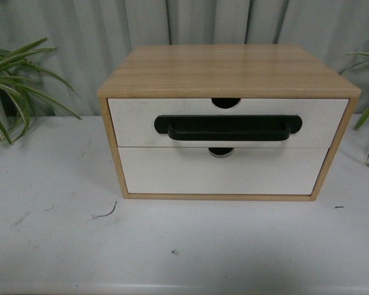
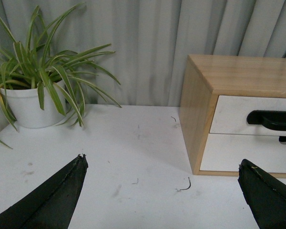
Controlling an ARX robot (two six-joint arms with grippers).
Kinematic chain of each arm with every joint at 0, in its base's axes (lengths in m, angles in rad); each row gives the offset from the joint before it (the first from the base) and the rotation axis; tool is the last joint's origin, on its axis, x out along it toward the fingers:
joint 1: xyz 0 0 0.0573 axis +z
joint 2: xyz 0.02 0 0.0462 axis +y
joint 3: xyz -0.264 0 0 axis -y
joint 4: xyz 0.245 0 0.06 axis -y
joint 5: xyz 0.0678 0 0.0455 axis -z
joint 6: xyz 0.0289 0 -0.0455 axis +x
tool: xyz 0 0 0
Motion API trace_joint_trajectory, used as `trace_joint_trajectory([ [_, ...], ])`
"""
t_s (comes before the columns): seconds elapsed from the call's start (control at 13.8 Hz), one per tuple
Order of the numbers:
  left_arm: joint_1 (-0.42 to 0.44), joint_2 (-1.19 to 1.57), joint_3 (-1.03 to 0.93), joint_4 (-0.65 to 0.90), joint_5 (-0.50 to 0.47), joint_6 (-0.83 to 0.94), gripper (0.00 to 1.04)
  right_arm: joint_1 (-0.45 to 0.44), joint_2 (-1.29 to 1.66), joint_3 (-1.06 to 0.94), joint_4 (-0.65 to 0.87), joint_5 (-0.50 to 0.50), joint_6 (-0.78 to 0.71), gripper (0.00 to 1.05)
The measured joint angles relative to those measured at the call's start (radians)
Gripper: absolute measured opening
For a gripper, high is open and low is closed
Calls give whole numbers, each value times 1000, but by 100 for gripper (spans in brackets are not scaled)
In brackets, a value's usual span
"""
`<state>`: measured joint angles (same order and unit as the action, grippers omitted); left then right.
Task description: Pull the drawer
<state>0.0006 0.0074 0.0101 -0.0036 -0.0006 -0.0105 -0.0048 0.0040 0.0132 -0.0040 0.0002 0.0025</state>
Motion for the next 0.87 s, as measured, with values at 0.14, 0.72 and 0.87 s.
trace_joint_trajectory([
  [0.14, 0, 0, 0, 0, 0, 0, 98, 0, 0, 0, 0, 0, 0, 98],
  [0.72, 0, 0, 0, 0, 0, 0, 98, 0, 0, 0, 0, 0, 0, 98],
  [0.87, 0, 0, 0, 0, 0, 0, 98, 0, 0, 0, 0, 0, 0, 98],
])
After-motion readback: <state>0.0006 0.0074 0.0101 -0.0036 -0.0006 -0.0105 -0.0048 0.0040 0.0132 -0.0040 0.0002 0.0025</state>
